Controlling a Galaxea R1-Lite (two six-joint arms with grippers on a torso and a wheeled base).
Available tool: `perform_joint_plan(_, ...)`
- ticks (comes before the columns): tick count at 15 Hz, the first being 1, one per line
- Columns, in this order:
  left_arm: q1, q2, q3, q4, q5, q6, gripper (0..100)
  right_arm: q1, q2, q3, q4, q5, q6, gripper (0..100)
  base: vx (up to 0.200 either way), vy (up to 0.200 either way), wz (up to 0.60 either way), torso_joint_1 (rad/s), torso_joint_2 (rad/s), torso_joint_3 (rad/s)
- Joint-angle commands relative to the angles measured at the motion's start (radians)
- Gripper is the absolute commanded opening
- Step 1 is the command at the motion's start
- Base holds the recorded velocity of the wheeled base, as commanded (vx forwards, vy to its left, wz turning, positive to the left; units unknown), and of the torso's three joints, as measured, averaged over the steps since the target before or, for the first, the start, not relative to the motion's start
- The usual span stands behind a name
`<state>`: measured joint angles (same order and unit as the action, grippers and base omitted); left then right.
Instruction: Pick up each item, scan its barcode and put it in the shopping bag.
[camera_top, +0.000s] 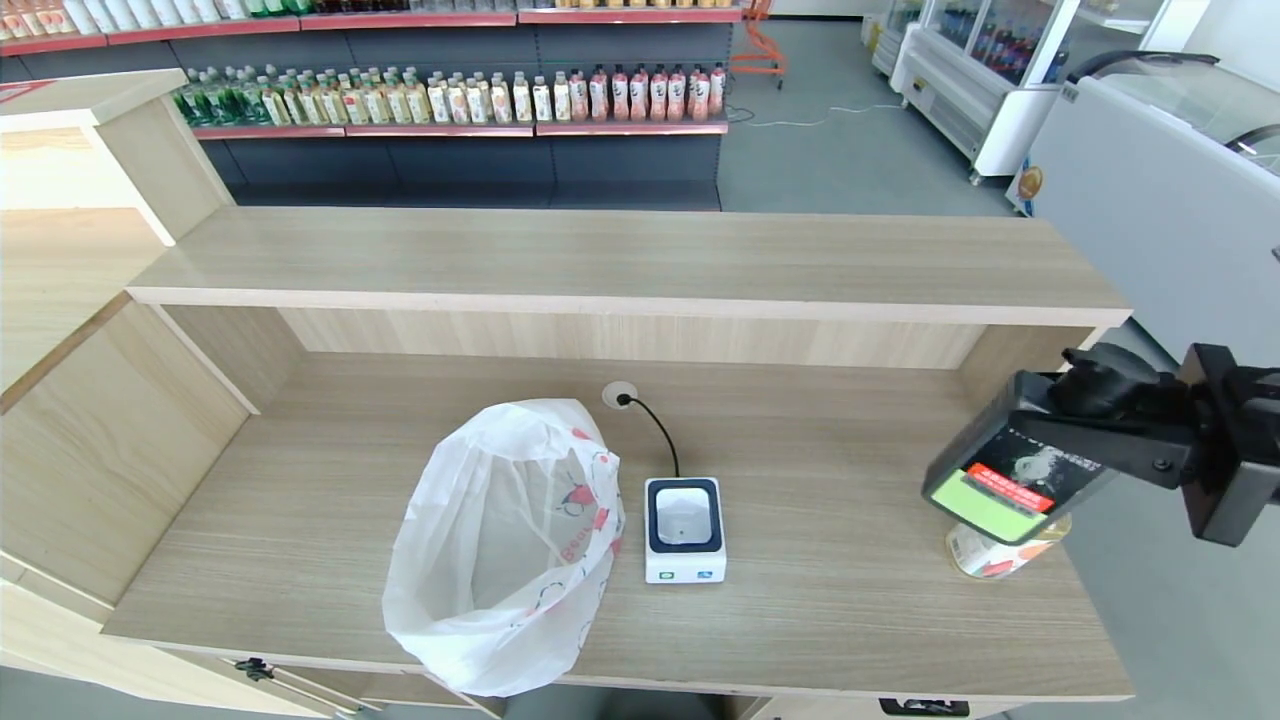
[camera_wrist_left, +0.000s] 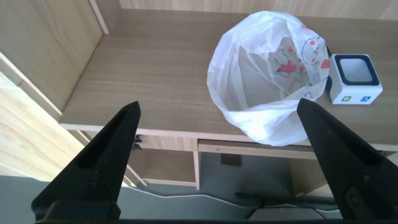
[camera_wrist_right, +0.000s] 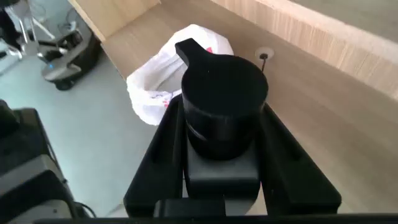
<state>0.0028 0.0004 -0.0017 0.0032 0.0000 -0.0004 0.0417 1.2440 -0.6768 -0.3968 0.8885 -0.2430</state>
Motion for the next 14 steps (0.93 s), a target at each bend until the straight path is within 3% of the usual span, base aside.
perform_joint_plan(1, 0.0, 0.0, 0.0, 0.0, 0.0, -0.001, 100, 0.033, 0.006, 0.003, -0.007, -0.117, 0.349, 0, 0.0, 0.0, 0.0, 0.0, 0.0, 0.0)
perform_joint_plan(5, 0.0, 0.0, 0.0, 0.0, 0.0, -0.001, 100, 0.076, 0.049, 0.08, -0.123, -0.181, 0.665, 0, 0.0, 0.0, 0.0, 0.0, 0.0, 0.0)
perform_joint_plan(11, 0.0, 0.0, 0.0, 0.0, 0.0, -0.001, 100, 0.086, 0.35, 0.111, -0.393, -0.227, 0.712, 0, 0.0, 0.0, 0.0, 0.0, 0.0, 0.0)
perform_joint_plan(14, 0.0, 0.0, 0.0, 0.0, 0.0, 0.0, 100, 0.135, 0.477, 0.106, -0.508, -0.258, 0.714, 0, 0.0, 0.0, 0.0, 0.0, 0.0, 0.0)
